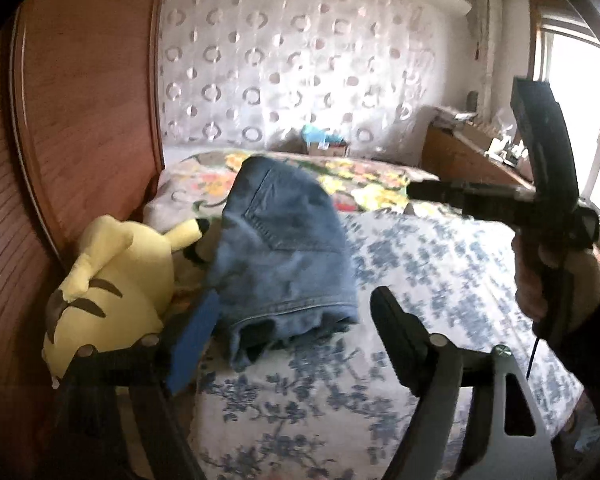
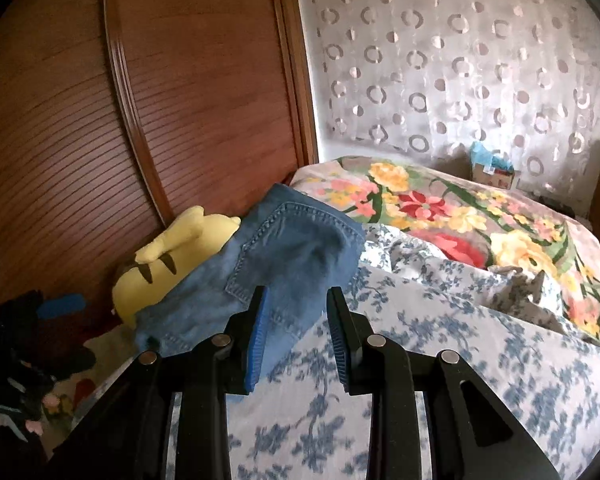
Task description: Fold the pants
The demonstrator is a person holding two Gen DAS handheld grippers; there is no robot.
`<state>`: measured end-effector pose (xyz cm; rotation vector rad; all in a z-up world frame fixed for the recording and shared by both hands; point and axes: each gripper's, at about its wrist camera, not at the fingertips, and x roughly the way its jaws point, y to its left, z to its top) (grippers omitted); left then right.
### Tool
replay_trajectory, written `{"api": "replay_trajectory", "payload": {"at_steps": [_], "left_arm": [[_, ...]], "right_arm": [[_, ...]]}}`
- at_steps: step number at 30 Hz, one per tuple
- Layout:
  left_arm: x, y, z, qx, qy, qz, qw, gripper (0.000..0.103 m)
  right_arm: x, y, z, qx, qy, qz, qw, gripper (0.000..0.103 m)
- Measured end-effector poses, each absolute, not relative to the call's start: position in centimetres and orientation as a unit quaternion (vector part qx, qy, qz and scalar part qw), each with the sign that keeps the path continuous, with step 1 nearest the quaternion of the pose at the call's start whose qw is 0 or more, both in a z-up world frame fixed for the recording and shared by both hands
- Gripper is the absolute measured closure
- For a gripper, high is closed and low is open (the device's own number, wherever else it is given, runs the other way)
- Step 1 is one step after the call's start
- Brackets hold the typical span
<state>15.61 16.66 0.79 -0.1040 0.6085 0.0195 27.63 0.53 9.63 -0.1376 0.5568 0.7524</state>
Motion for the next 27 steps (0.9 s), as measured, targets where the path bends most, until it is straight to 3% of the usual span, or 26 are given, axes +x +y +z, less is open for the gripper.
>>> {"api": "replay_trajectory", "payload": {"at_steps": [18, 27], "left_arm": [[11.9, 11.0, 3.8, -0.014, 0.268, 0.031, 0.963, 0.019], [10.4, 6.6, 4.4, -0.014, 0.264, -0.003, 0.964, 0.019]], "right_arm": [[20.3, -4.2, 9.8, -0.053, 0.237, 0.346, 0.906, 0.073], [15.4, -7.5, 10.1, -0.038, 0.228, 0.318, 0.920, 0.067]]}}
